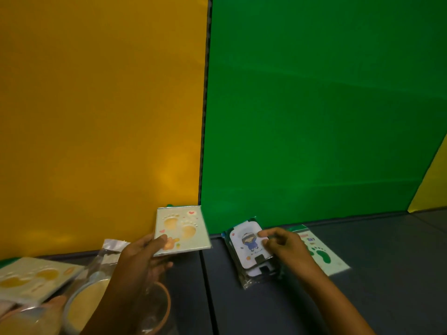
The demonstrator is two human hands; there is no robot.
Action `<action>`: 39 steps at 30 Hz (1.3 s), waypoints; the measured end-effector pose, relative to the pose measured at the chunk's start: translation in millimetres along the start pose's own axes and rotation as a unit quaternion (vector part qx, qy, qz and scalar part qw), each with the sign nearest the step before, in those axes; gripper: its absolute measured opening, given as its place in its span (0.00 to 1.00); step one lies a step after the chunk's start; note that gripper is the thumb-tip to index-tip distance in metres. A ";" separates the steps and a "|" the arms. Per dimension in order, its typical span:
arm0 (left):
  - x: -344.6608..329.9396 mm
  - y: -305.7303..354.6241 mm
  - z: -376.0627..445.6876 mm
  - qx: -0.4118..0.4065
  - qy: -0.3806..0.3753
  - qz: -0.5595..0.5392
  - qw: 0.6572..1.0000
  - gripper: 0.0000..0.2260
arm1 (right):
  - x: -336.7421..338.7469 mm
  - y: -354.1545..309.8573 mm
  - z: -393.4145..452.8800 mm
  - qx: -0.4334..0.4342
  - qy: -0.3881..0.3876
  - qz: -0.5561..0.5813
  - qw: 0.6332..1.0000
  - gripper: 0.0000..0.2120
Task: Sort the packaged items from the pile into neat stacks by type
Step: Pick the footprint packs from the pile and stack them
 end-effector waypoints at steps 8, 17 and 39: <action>-29.5 -1.6 -18.6 0.008 0.069 -0.028 0.997 0.18 | 17.0 13.4 16.7 0.074 -0.091 -0.125 0.985 0.08; -67.3 -4.5 -64.9 -0.012 0.141 -0.060 0.988 0.13 | 31.1 24.1 28.4 0.163 -0.197 -0.199 0.946 0.05; -197.8 -24.8 -112.1 -0.058 0.099 -0.064 0.991 0.06 | 178.0 42.9 28.9 0.219 -0.092 -0.423 0.875 0.24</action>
Point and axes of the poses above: each hand's wrist, its own z-axis towards the middle knuckle, its own x-axis out of the back of the hand, y = z × x, the point moved 4 cm from there along z, towards the middle knuckle, and after that the axes turned 12 degrees about z, right-handed, at the moved point
